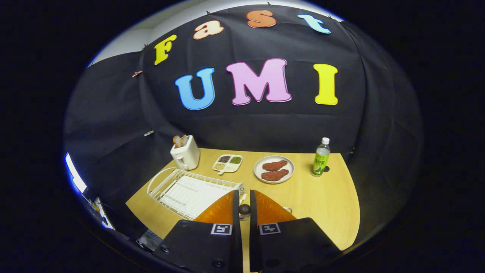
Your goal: Take the plate from the dish rack, then take the spoon from the basket and place it into the plate.
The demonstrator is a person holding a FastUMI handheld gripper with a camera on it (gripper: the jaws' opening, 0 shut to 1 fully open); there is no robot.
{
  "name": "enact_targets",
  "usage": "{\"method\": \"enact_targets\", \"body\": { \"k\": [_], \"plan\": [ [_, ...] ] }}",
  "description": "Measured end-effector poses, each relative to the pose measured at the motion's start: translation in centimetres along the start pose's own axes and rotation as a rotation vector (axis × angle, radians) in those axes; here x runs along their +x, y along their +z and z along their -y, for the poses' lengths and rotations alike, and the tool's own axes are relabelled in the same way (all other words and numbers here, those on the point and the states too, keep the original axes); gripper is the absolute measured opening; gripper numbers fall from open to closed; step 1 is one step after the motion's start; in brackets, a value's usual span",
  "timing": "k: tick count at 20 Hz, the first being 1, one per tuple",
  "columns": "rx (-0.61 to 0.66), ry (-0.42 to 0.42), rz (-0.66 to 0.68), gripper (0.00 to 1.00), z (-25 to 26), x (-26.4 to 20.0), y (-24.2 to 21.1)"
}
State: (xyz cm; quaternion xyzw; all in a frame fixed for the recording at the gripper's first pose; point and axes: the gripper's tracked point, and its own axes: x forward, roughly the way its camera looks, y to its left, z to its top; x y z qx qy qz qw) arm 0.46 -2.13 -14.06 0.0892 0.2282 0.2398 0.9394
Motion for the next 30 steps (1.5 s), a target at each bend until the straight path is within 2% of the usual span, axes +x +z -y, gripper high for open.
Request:
{"method": "enact_targets", "body": {
  "k": [7,13,19,24,30],
  "plan": [
    [-0.032,0.133,-0.067,0.11,-8.7,0.1,-4.3],
    [-0.047,0.172,-0.141,0.11,-13.6,2.1,-10.6],
    [-0.082,0.165,-0.167,0.11,-15.5,5.4,-16.0],
    [-0.096,0.149,-0.147,0.12,-16.0,7.6,-17.3],
    [-0.101,0.188,-0.166,0.11,-15.6,6.6,-18.4]
  ]
}}
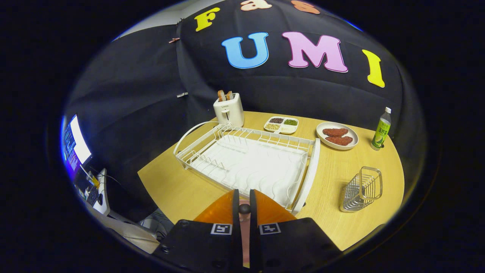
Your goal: Take the plate from the dish rack, then take the spoon from the basket and place it into the plate.
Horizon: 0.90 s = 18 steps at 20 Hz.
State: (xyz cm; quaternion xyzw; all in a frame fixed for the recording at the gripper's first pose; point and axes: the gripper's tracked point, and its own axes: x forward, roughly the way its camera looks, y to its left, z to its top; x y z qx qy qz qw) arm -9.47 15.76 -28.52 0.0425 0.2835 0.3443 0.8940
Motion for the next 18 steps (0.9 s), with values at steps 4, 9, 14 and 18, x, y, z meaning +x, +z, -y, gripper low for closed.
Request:
{"method": "enact_targets", "body": {
  "k": [4,9,14,18],
  "plan": [
    [-0.021,0.031,-0.057,0.12,0.1,-1.1,-2.3],
    [-0.025,0.034,-0.156,0.13,0.5,-0.9,-6.6],
    [-0.083,0.007,-0.252,0.14,1.0,-0.4,-10.6],
    [-0.096,-0.047,-0.269,0.20,2.1,-0.2,-11.4]
  ]
}}
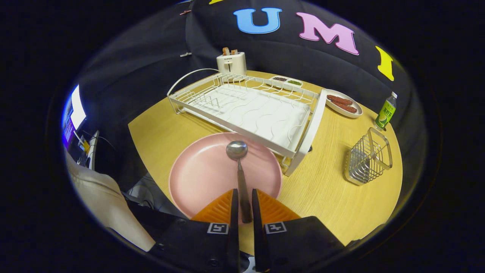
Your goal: Take the plate from the dish rack, then take the spoon from the basket and place it into the plate.
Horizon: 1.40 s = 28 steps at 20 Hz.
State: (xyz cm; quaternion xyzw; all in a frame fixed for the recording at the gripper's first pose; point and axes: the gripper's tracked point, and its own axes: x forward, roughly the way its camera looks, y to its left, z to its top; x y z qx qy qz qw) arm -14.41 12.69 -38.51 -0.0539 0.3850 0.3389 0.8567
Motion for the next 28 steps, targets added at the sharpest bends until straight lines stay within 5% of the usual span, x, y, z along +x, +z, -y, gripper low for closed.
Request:
{"method": "enact_targets", "body": {
  "k": [1,4,7,28],
  "plan": [
    [0.018,0.000,-0.002,0.25,0.0,-0.1,0.0],
    [0.052,-0.005,0.010,0.70,-0.1,-0.4,0.7],
    [0.071,-0.007,0.029,0.96,0.0,-1.1,1.5],
    [0.139,-0.132,0.546,0.99,6.6,-18.2,19.9]
  ]
}}
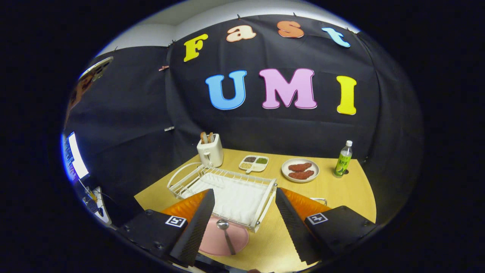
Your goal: Take the plate from the dish rack, then take the spoon from the basket and place it into the plate.
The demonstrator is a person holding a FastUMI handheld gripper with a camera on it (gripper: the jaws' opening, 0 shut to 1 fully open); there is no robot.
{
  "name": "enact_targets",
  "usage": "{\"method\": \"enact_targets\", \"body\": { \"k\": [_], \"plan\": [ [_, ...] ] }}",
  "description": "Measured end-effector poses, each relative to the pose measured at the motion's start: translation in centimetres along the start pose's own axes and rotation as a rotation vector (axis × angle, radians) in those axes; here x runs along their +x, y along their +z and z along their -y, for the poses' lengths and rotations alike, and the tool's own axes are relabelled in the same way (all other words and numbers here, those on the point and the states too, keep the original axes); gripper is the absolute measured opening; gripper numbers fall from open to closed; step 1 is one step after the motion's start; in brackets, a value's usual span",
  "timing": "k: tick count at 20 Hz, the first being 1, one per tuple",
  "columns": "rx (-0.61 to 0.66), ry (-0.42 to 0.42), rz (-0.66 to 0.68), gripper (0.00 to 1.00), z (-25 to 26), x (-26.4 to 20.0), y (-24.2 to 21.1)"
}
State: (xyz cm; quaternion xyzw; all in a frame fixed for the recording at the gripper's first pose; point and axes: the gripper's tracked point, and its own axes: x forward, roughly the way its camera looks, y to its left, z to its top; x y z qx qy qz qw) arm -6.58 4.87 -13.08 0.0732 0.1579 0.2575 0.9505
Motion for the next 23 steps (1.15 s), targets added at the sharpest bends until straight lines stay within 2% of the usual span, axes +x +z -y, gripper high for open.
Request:
{"method": "enact_targets", "body": {
  "k": [3,9,16,23],
  "plan": [
    [-0.040,-0.051,0.117,0.99,2.7,-1.8,4.9],
    [-0.081,-0.101,0.249,0.99,7.4,-3.6,10.4],
    [-0.074,-0.102,0.281,0.99,10.7,-4.3,12.6],
    [-0.079,-0.096,0.286,0.99,12.8,-4.8,12.8]
  ]
}}
